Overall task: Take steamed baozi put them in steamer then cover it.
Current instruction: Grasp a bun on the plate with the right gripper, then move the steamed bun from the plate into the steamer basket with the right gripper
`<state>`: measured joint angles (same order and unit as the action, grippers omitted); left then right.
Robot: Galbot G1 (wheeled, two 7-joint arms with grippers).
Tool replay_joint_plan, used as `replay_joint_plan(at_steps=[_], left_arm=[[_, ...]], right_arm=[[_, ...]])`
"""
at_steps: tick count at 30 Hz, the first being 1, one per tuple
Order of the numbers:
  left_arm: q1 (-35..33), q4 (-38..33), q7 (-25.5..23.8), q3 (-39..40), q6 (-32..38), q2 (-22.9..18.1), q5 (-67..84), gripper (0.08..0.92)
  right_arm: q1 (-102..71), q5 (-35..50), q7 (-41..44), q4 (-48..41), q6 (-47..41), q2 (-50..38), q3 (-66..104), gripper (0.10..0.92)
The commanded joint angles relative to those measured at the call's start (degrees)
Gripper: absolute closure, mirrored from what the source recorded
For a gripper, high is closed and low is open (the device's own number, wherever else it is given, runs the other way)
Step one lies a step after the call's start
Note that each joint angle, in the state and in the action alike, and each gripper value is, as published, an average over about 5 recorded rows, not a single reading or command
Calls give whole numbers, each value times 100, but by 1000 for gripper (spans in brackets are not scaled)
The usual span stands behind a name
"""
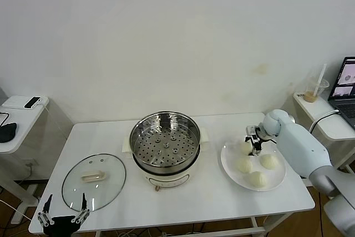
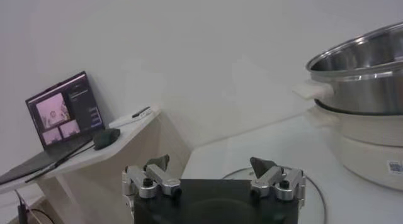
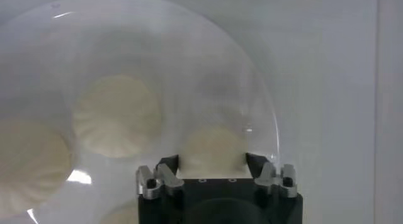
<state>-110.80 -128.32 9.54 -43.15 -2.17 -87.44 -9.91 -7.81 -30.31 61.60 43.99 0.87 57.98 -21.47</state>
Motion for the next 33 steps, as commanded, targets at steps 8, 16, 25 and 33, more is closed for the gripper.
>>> replay_joint_plan(at_steps=[8,16,25,33], left_arm=[[-5,10,0,31,-6,11,-4,177],[43,105,-10,111,-18,67,5,177],[117,175,-26,156,-38,147,76,177],[139,202,-49,118,-72,230,229,177]], right_arm=[[263,804,159,841,-124,-596,-431,406],[1313,2005,349,1726,-286,-1116,-1278,406],[2720,3384,315,2311,-478,-939,-2501,399],[3579,4208,59,2257,-367,-34,-3149,405]])
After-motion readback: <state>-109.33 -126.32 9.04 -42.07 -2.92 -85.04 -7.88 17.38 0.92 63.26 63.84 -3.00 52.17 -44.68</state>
